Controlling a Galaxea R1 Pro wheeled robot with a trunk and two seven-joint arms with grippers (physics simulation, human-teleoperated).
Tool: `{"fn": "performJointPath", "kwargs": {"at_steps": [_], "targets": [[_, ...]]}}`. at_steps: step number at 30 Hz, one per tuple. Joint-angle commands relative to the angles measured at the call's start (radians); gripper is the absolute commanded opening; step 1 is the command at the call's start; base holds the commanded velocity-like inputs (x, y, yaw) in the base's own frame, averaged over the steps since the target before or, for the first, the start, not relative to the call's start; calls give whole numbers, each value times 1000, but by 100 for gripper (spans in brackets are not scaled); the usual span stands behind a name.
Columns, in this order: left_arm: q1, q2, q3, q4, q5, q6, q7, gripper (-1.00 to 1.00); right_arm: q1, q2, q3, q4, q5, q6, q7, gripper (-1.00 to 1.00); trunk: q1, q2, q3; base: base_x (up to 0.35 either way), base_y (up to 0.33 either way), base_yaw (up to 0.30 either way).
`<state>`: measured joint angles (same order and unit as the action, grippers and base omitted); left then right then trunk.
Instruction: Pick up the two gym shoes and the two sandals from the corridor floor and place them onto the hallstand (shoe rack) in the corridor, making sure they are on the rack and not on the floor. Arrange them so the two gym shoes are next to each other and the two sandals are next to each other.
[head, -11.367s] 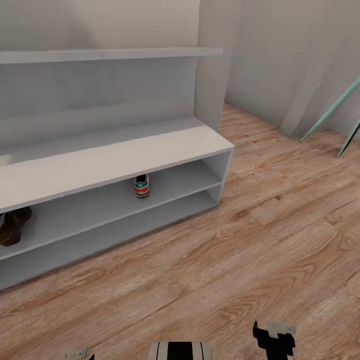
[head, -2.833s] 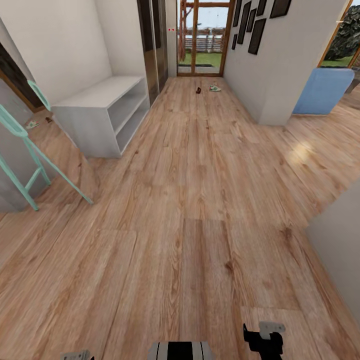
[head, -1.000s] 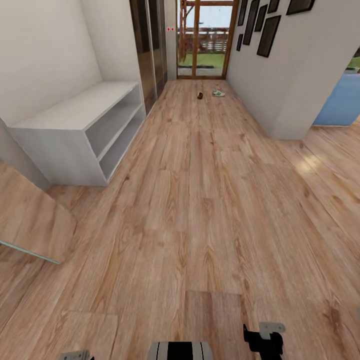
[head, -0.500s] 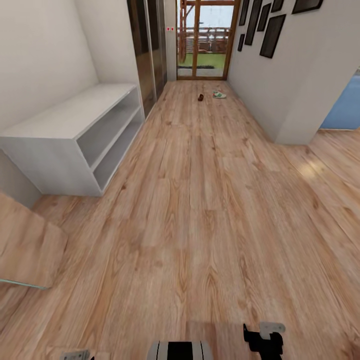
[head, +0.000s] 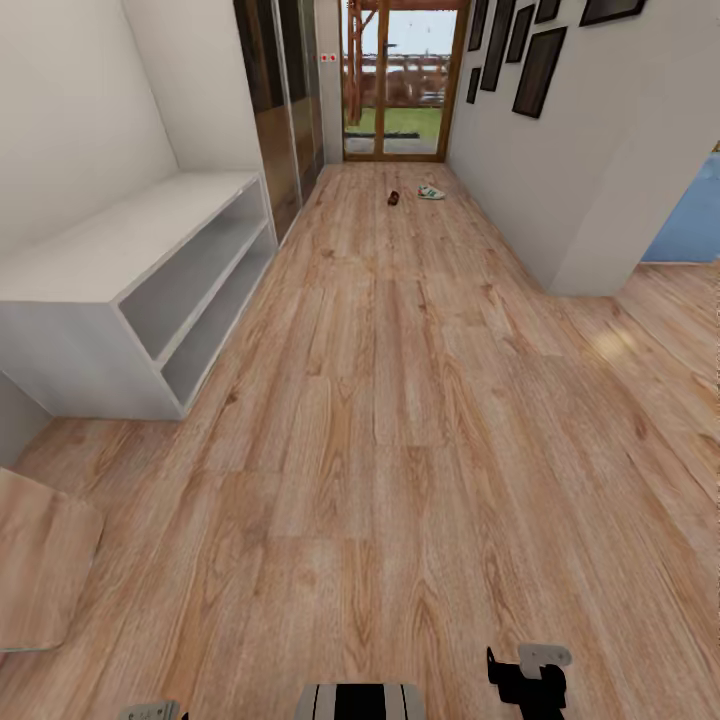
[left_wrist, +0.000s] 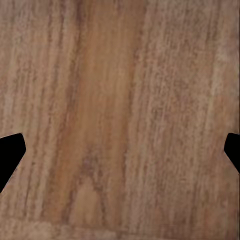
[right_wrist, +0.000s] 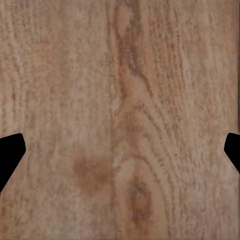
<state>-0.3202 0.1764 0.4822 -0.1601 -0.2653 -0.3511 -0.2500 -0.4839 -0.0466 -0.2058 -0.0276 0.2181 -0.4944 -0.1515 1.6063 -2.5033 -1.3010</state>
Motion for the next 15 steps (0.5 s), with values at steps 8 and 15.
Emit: {"fn": "performJointPath", "kwargs": {"at_steps": [8,15], "targets": [[0,0,9,1,-8,-3,-5,100,-1,1,-6,1,11,-3,-5,100,0,0,-1,338,0,-263],[0,0,9,1,-8,-3,-5,100,-1,0,-6,1,10,-3,-4,100,0,0,-1,338,0,-188]]}}
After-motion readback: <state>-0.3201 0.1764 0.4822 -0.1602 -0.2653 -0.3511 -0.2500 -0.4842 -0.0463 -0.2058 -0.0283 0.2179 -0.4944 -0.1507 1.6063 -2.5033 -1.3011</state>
